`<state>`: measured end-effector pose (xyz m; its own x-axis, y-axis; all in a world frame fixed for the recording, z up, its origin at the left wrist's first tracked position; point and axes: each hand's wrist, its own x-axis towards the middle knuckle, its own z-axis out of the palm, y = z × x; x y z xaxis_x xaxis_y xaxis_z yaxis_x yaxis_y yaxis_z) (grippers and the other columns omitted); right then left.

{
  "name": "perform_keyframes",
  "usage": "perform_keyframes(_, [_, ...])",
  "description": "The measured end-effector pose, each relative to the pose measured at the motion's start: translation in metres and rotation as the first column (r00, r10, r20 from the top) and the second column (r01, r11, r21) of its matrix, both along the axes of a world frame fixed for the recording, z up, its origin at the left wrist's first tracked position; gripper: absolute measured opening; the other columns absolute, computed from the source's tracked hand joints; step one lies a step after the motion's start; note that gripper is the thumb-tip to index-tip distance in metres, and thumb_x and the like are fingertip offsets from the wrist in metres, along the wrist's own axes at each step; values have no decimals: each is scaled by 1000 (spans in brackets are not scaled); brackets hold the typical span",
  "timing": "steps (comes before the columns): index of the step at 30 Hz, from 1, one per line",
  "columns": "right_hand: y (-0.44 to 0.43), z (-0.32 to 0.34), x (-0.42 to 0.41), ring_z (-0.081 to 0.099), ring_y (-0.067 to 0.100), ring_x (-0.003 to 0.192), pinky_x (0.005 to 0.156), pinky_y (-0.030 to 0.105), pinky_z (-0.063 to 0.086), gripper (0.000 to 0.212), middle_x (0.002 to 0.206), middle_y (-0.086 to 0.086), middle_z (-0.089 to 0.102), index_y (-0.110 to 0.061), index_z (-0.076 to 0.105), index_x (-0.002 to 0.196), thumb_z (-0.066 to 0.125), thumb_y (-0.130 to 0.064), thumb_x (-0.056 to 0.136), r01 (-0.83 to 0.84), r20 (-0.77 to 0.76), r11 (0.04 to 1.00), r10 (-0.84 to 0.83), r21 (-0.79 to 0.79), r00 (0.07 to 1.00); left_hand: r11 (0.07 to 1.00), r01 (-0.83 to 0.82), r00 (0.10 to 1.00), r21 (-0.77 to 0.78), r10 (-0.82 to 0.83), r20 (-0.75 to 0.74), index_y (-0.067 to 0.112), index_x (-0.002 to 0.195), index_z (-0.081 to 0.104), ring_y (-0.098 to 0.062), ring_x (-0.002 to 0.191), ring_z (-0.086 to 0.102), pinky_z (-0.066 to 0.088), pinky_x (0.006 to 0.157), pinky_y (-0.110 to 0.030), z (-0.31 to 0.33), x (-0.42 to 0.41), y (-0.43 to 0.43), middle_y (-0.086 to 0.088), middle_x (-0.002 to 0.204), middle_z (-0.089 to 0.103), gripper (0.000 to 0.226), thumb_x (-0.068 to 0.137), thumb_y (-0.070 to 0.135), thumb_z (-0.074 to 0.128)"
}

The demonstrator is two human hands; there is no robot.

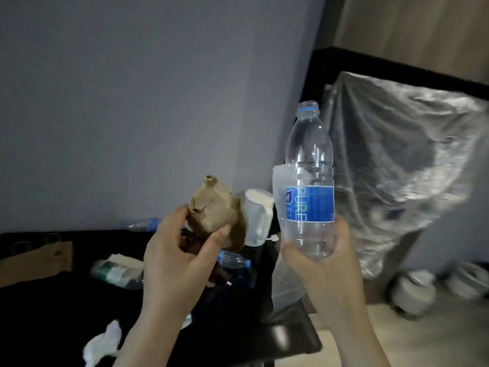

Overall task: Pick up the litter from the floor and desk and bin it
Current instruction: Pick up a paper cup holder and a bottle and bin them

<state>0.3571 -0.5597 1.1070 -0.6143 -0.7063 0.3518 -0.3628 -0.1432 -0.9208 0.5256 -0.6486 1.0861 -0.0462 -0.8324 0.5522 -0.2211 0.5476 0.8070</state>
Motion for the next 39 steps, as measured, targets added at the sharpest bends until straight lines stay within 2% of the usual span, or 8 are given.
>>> perform_keyframes(5, [64, 7, -54, 60, -6, 77, 63, 18, 43, 54, 87, -28, 62, -40, 52, 109, 80, -20, 67, 213, -3, 976, -213, -35, 977, 978, 207, 978, 1, -207, -5, 37, 100, 61, -4, 74, 64, 46, 62, -19, 10, -75, 32, 16, 87, 68, 32, 72, 47, 71])
perform_keyframes(10, [139, 12, -117, 60, -9, 78, 61, 12, 43, 52, 89, -29, 62, -40, 52, 104, 80, -19, 65, 376, -7, 924, -377, -69, 926, 921, 389, 921, -29, -389, 2, 45, 97, 57, -2, 75, 63, 46, 62, -14, 19, -165, 83, 21, 90, 65, 28, 73, 51, 71])
perform_keyframes(15, [231, 15, -193, 56, -17, 83, 58, 2, 42, 58, 91, -37, 58, -47, 47, 108, 80, -21, 68, 487, -8, 868, -490, -95, 872, 847, 530, 847, -35, -531, -23, 38, 102, 61, -9, 71, 65, 54, 64, -32, 20, -271, 155, 13, 87, 68, 42, 66, 60, 65])
perform_keyframes(20, [317, 13, -264, 59, -14, 82, 59, 0, 42, 56, 91, -37, 60, -49, 49, 104, 80, -17, 70, 619, 1, 778, -622, -106, 783, 757, 653, 756, -39, -654, -29, 39, 104, 61, -4, 62, 61, 42, 56, -11, 22, -371, 235, 7, 78, 67, 37, 71, 43, 77])
perform_keyframes(23, [360, 10, -302, 59, -14, 80, 57, 2, 42, 55, 90, -38, 59, -48, 49, 105, 79, -22, 66, 710, 17, 698, -712, -89, 702, 684, 729, 683, -28, -729, -33, 37, 99, 63, -4, 65, 63, 45, 56, -11, 21, -422, 269, 10, 82, 69, 31, 72, 38, 78])
perform_keyframes(25, [382, 4, -327, 60, -13, 80, 57, 6, 43, 57, 90, -36, 60, -45, 50, 110, 79, -23, 65, 761, 31, 645, -761, -74, 648, 641, 767, 641, -7, -767, -43, 36, 99, 63, -8, 68, 65, 53, 61, -22, 14, -454, 282, 11, 85, 70, 34, 68, 45, 74])
perform_keyframes(32, [395, -30, -418, 60, -12, 78, 62, 14, 42, 62, 85, -22, 64, -46, 45, 112, 79, -21, 67, 830, 69, 557, -829, 20, 555, 554, 824, 561, 118, -827, -34, 36, 100, 61, -27, 52, 66, 54, 54, -51, -19, -562, 283, -3, 76, 69, 35, 69, 45, 74])
perform_keyframes(39, [348, -38, -534, 59, -13, 77, 54, 7, 43, 61, 86, -18, 63, -36, 49, 118, 79, -16, 69, 868, 34, 495, -869, 34, 494, 556, 826, 562, 95, -826, -48, 40, 97, 62, -12, 57, 65, 55, 58, -39, -30, -686, 228, 5, 84, 68, 33, 67, 44, 75])
